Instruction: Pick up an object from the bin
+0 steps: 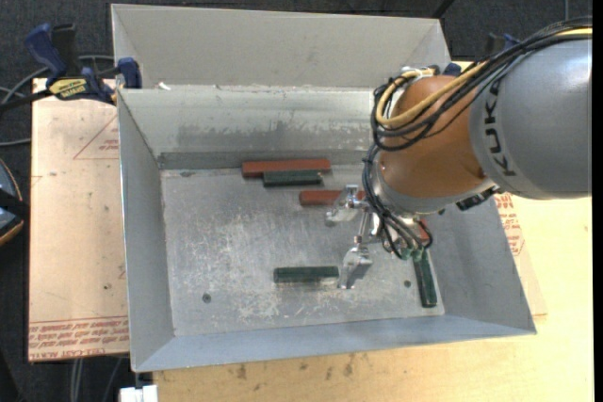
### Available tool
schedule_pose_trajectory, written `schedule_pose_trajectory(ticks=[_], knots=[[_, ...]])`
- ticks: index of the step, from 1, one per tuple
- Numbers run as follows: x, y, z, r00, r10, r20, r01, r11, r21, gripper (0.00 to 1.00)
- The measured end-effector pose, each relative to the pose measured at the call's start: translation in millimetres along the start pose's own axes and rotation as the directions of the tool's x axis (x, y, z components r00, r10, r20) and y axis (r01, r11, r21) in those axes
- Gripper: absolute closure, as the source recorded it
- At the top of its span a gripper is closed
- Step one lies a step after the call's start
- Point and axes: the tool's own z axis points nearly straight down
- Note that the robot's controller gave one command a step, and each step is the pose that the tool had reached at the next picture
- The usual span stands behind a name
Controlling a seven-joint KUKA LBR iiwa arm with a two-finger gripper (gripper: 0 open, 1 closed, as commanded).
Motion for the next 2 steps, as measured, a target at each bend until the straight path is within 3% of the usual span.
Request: schedule_pose_trajectory(ticks=[1,2], knots=[[0.3,69.4,66.4,0.959,-0.285,0.002,0.285,0.959,0.001,1.00],[0.4,69.5,66.4,0.959,-0.285,0.002,0.285,0.959,0.001,1.00]])
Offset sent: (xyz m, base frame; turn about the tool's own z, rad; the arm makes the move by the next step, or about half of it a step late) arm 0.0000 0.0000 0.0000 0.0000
